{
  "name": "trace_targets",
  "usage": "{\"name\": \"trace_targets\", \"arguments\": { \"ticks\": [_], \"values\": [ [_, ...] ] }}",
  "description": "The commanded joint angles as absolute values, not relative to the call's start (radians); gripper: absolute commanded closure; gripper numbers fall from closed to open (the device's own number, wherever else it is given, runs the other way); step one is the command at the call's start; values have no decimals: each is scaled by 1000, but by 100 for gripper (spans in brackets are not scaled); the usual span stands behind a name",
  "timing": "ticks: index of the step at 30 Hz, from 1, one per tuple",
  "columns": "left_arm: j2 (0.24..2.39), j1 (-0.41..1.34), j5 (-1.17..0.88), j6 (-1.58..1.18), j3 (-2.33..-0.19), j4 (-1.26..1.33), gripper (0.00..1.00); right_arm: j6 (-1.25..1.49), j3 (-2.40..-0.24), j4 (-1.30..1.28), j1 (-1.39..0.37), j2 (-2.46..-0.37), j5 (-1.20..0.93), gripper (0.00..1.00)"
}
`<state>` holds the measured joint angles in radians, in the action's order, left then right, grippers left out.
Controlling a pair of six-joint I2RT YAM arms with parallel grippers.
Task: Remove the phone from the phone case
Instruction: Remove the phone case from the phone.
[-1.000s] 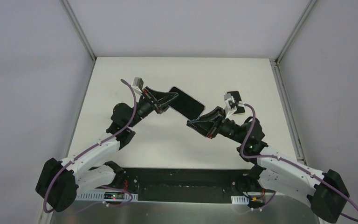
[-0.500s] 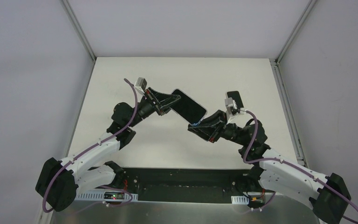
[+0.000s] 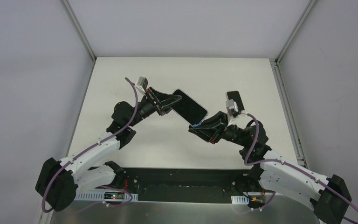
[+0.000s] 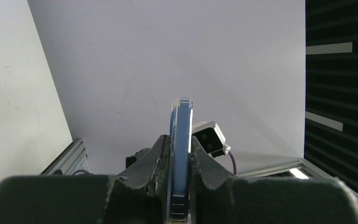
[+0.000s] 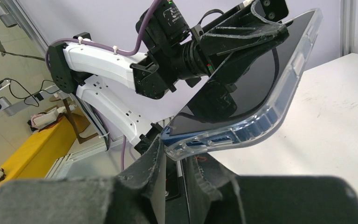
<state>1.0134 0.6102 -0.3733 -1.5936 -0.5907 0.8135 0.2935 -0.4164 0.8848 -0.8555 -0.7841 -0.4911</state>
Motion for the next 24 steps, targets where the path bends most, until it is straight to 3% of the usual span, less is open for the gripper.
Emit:
{"name": "trace_targets", "arguments": {
  "ticks": [1, 16, 24],
  "values": [
    [1007, 623, -399, -1598, -648, 793, 100, 183, -434, 965, -868, -735, -533, 92],
    [1018, 627, -405, -1603, -659, 793, 100, 104, -436, 865, -885, -710, -486, 91],
    [1000, 627, -381, -1598, -634, 793, 100, 127, -425, 821, -885, -675, -475, 67]
  ]
}}
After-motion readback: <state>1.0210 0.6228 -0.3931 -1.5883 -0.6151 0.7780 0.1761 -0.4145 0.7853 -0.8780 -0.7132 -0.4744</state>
